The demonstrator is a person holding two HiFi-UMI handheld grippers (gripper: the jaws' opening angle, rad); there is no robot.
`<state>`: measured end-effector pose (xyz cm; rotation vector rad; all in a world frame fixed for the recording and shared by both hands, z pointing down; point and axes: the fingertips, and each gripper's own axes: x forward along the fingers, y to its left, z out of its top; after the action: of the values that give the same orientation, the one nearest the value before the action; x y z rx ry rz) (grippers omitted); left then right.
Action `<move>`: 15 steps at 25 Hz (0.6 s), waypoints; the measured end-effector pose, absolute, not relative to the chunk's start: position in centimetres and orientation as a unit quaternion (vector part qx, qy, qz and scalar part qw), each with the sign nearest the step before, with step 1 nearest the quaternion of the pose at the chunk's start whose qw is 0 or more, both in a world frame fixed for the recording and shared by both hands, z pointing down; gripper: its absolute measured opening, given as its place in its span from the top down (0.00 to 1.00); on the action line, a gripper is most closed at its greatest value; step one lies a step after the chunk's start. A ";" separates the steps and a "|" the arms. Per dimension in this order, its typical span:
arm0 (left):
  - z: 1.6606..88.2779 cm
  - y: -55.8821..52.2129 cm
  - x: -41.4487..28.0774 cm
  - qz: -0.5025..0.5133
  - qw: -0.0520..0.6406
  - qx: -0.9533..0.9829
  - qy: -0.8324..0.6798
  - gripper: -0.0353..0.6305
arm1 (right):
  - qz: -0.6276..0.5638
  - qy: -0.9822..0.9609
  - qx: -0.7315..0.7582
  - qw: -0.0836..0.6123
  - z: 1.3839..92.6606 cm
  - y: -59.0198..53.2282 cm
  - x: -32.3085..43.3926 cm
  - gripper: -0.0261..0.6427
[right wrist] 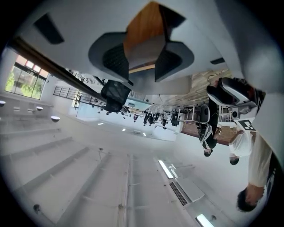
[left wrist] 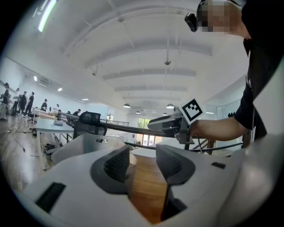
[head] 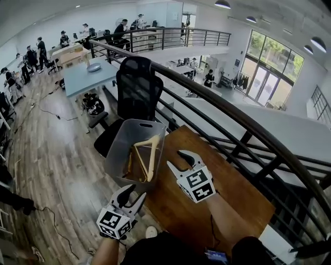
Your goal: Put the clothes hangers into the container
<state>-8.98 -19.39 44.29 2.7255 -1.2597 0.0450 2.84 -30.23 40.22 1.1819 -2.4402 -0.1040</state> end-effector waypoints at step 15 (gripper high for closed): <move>42.1 -19.2 -3.4 0.009 0.039 0.927 -0.372 0.66 | -0.001 -0.842 0.498 0.209 41.4 -24.8 13.1 0.75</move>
<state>-3.40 -19.24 42.06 2.8440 -1.1400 0.0279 13.15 -24.83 41.41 1.3847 -2.3423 -0.0024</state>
